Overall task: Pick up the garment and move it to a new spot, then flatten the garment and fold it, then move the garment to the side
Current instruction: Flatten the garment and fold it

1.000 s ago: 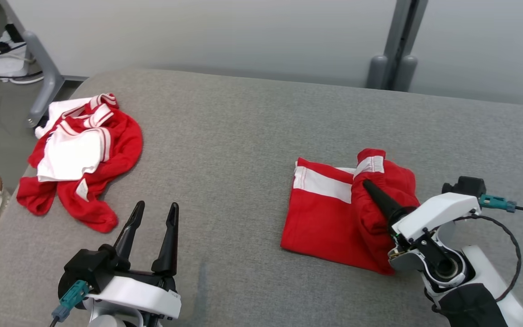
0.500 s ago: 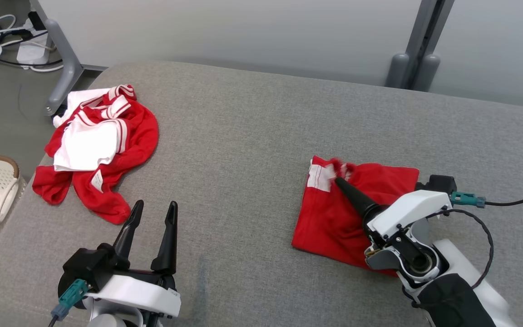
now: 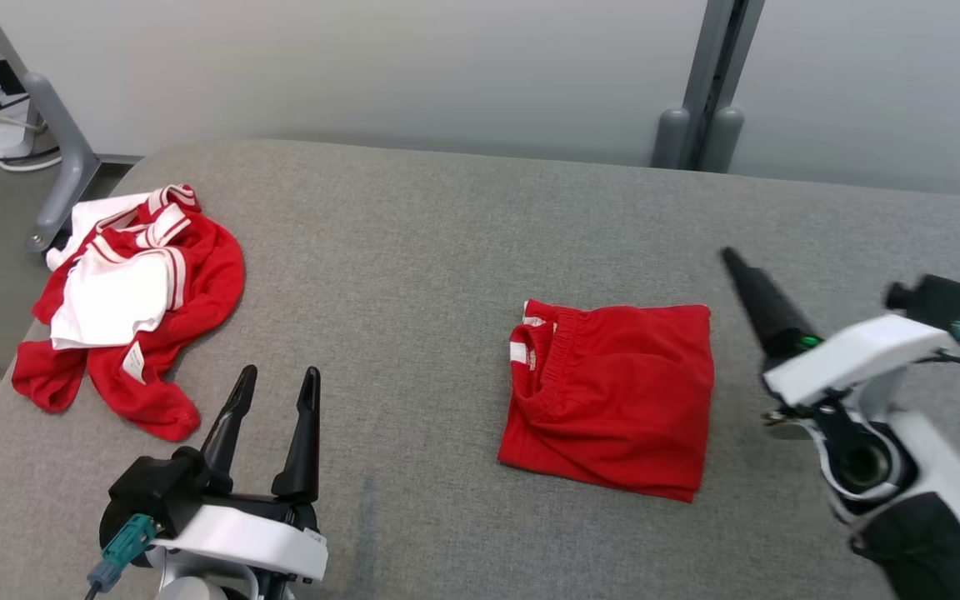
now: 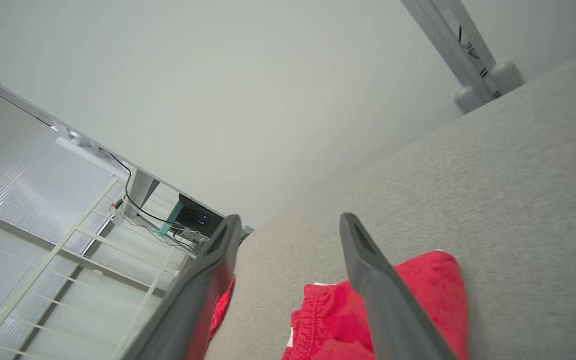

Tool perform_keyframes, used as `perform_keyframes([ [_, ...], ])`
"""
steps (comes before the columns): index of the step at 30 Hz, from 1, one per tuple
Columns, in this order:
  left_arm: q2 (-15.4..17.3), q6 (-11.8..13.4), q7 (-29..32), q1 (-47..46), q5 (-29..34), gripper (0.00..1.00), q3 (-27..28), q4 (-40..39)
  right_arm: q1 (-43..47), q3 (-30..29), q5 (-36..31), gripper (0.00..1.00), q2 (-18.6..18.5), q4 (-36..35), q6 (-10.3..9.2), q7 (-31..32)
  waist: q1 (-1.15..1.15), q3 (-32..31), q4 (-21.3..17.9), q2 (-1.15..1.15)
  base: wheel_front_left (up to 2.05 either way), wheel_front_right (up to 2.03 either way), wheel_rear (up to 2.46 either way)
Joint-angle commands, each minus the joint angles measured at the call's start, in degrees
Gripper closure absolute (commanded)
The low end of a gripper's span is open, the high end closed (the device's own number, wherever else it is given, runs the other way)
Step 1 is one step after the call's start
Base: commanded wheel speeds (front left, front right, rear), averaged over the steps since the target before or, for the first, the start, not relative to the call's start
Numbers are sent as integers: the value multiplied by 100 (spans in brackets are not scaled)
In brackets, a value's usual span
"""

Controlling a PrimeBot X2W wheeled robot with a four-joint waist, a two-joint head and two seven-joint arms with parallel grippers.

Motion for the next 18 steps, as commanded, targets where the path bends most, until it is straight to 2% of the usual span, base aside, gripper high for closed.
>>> perform_keyframes([
  [1, 18, 4, -10, 17, 47, 0, 31, -50, 119, -40, -212, 0, -147, -44, 4, -201, 0, -48, -38, 0, 0, 0, 0],
  [5, 18, 13, -10, 136, 69, 0, 132, -159, 432, -232, -833, 0, -551, -221, 3, -740, 0, -130, -128, 0, 0, 0, 0],
  [11, 17, 66, -10, 302, 151, 0, 358, -322, 967, -587, -2079, 0, -745, -621, 3, -1268, 0, -283, -390, 0, 0, 0, 0],
  [16, 17, 89, -10, 448, 289, 0, 555, -462, 1568, -1178, -3380, 0, -474, -1001, 3, -1395, 0, -357, -644, 0, 0, 0, 0],
  [17, 17, 89, -10, 448, 289, 0, 555, -462, 1568, -1178, -3380, 0, -474, -1001, 3, -1395, 0, -357, -644, 0, 0, 0, 0],
  [18, 18, 94, -10, 471, 329, 0, 586, -479, 1702, -1320, -3657, 0, -399, -1073, 3, -1405, 0, -360, -678, 0, 0, 0, 0],
])
